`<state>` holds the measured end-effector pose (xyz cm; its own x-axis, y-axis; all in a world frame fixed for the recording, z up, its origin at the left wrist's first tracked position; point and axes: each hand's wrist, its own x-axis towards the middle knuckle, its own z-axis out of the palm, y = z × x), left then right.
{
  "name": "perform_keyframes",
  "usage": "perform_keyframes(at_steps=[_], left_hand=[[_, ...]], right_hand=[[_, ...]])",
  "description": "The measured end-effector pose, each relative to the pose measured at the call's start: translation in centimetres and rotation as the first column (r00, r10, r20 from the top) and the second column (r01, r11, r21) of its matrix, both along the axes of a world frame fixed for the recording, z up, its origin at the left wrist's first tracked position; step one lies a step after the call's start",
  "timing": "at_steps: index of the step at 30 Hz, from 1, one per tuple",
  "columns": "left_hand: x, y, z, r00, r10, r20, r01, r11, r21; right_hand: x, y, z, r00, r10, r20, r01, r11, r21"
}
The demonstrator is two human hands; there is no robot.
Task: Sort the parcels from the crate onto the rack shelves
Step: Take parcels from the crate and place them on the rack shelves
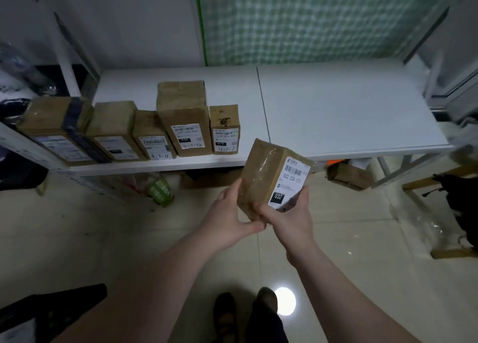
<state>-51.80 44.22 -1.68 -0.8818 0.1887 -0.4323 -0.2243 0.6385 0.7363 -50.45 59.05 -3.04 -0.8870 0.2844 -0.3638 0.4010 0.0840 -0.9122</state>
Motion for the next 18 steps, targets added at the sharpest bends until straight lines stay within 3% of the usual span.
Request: perform_keyframes(at_steps=[6,13,18], left_hand=[[-6.4,-0.8,-6.5,1.000,0.028,0.008,-0.025,0.971,-0.238],[-13.8,-1.1,-18.8,0.981,-0.074,-0.182,-0.048,0.809,-0.585],[-16.1,-0.7,-25.0,0.936,-0.098,-0.337,-0.167,0.719,-0.674]], right_hand=[[-9.6,0.5,-6.0,0.990,-0.074,-0.123,0.096,0.977,0.190],[-18.0,0.1,-15.4,0.955,-0.071,-0.287,0.157,0.945,0.288],[-20.6,-0.7,-20.9,0.928,0.012,-0.372,0.143,0.911,0.387]])
